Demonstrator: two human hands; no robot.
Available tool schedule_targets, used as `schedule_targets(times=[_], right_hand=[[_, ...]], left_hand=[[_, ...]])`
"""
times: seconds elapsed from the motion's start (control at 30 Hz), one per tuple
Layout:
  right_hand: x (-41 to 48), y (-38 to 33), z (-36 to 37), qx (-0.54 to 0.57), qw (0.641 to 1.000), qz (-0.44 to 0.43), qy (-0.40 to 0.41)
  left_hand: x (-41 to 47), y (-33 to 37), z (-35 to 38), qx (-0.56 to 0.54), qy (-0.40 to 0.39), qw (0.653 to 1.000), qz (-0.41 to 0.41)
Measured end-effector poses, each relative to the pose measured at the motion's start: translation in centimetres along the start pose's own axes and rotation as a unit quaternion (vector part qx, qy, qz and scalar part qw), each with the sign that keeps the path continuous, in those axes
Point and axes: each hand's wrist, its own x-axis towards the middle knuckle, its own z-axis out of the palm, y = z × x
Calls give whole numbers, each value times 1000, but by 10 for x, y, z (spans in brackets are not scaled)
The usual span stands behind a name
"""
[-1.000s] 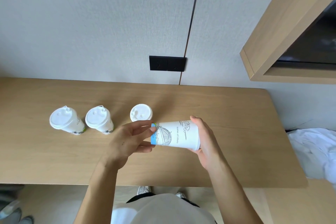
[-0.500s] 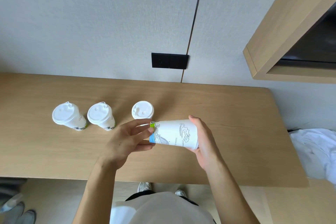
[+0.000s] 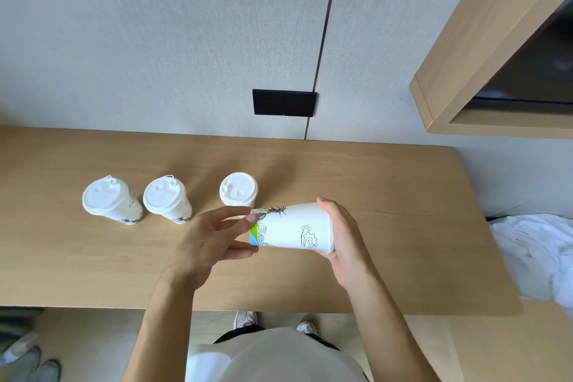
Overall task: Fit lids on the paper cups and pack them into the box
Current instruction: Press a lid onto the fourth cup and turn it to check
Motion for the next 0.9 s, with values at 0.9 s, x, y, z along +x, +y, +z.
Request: schedule_targets(times=[0.9], right_hand=[[3, 1, -14, 19, 1000, -15, -9]], left_hand=[[4, -6, 12, 9, -13, 999, 38]])
